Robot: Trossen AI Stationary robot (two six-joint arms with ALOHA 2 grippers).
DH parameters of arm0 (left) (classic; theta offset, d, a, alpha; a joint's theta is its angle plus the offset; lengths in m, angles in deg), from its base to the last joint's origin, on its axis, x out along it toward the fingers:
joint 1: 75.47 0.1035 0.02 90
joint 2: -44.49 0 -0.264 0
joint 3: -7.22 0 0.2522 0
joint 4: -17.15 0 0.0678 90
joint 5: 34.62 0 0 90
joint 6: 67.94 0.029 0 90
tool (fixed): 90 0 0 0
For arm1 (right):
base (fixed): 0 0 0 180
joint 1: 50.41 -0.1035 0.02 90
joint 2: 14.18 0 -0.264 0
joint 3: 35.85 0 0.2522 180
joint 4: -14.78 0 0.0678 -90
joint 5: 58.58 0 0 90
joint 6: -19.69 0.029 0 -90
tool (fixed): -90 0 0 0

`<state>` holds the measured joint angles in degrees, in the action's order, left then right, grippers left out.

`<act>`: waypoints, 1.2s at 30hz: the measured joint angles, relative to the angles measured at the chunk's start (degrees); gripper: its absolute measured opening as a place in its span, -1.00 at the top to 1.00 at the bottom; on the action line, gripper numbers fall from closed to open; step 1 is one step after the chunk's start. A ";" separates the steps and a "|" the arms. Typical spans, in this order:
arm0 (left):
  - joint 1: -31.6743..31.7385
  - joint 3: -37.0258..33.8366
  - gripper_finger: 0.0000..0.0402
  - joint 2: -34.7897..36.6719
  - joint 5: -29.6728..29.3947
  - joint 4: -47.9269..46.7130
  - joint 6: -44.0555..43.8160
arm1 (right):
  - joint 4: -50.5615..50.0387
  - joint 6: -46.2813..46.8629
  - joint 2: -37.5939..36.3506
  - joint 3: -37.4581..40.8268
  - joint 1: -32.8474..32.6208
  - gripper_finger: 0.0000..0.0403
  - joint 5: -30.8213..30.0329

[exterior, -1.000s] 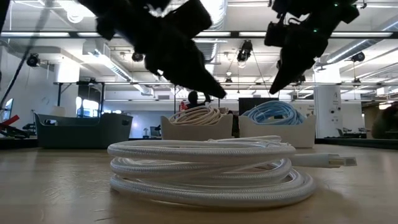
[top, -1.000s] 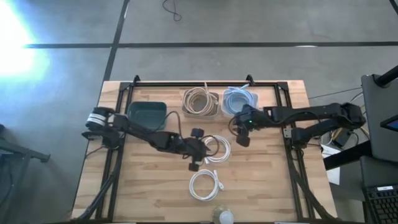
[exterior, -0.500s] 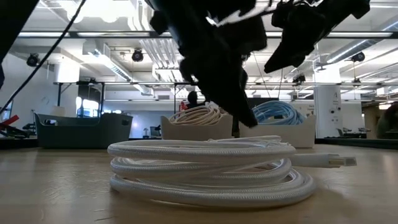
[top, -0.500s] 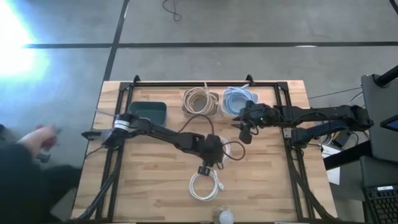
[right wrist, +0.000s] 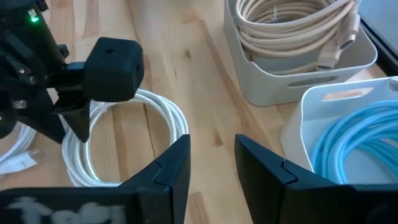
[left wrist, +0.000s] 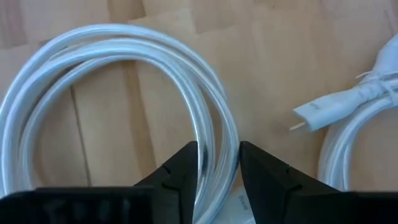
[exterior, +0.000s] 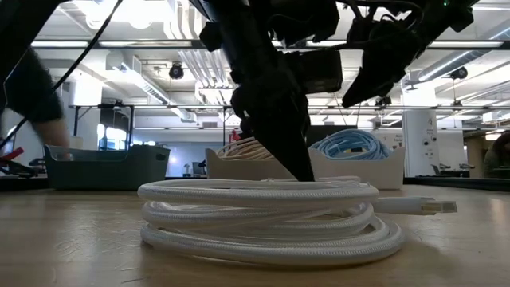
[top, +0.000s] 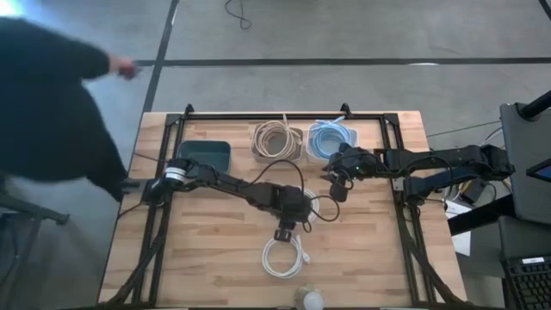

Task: Pick & Place USB Port
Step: Put the top white USB cable into the green bin

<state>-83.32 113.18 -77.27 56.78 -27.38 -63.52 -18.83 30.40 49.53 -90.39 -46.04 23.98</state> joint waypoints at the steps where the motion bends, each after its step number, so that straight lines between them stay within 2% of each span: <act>1: 0.18 -0.02 0.39 0.01 -0.01 -0.08 0.00 | -0.05 0.14 0.01 0.00 -0.08 0.41 -0.01; 8: 1.12 -1.40 0.39 -2.05 0.69 0.13 0.30 | 0.02 1.32 0.06 0.06 -1.16 0.41 0.02; 13: 1.04 -2.87 0.42 -1.69 0.15 2.00 4.83 | 0.00 1.27 0.06 0.07 -1.99 0.41 0.01; 15: 0.99 -3.08 0.50 -1.22 -0.56 2.25 5.61 | -0.01 1.26 0.06 0.07 -2.24 0.41 0.01; 20: 1.02 -3.46 0.86 0.17 -2.73 1.46 6.25 | -0.07 1.13 0.06 0.09 -2.39 0.41 0.00; 29: 0.88 -3.56 0.81 7.63 -5.39 -2.23 2.66 | -0.33 1.19 0.06 0.09 -2.39 0.41 0.02; 32: 0.49 -3.52 0.84 11.57 -11.01 -6.37 2.46 | -0.53 1.25 0.06 0.10 -2.39 0.41 -0.01; 36: -0.11 -3.73 0.84 17.10 -23.68 -13.92 -2.25 | -0.51 1.32 0.06 0.13 -2.39 0.41 0.00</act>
<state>-83.42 109.45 -60.18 33.10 -41.29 -65.77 -19.34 31.73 49.58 -90.26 -48.43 23.98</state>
